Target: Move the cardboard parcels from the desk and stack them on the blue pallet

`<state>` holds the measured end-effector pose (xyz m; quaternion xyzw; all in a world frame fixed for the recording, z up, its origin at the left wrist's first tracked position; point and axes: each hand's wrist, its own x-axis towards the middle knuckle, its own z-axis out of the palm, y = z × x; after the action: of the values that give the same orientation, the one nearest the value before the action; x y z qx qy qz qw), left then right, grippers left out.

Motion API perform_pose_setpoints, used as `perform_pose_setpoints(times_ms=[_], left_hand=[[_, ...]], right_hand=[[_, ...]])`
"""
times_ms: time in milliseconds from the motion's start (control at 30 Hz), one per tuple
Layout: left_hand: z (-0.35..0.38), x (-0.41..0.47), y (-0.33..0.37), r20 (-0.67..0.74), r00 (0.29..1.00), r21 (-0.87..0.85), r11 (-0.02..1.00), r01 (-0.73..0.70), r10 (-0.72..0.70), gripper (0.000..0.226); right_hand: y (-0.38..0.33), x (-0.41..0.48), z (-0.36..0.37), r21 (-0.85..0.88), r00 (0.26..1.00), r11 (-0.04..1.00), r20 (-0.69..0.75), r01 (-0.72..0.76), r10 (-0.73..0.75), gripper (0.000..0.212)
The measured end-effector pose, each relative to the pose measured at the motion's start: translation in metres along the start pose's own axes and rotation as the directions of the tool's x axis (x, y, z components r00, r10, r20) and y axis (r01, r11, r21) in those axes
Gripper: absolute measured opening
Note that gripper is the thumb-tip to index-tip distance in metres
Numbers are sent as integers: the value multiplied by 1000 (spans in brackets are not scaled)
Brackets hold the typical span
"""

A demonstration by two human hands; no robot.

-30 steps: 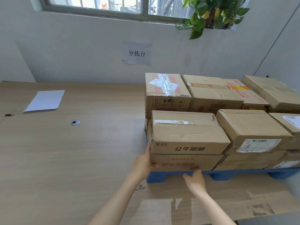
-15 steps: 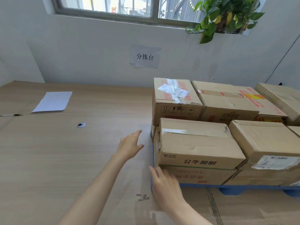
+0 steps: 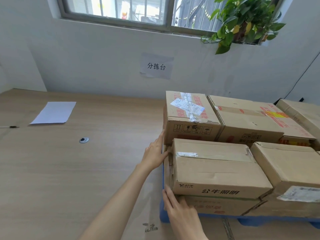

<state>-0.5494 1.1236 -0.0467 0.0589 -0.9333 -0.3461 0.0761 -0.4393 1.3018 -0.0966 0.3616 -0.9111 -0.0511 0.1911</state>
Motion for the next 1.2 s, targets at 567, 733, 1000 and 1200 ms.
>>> perform_pose_setpoints(times_ms=[567, 733, 1000, 1200], left_hand=[[-17, 17, -4, -36, 999, 55, 998, -11, 13, 83], [-25, 28, 7, -28, 999, 35, 999, 21, -20, 87], [-11, 37, 6, 109, 993, -118, 991, 56, -43, 90], [-4, 34, 7, 67, 997, -136, 990, 37, -28, 87]], right_hand=[[96, 100, -151, 197, 934, 968, -291, -154, 207, 44], [153, 144, -119, 89, 946, 958, -157, -272, 284, 58], [199, 163, -73, -49, 944, 958, 167, -282, 286, 70], [205, 161, -65, -31, 964, 966, 65, -257, 258, 48]])
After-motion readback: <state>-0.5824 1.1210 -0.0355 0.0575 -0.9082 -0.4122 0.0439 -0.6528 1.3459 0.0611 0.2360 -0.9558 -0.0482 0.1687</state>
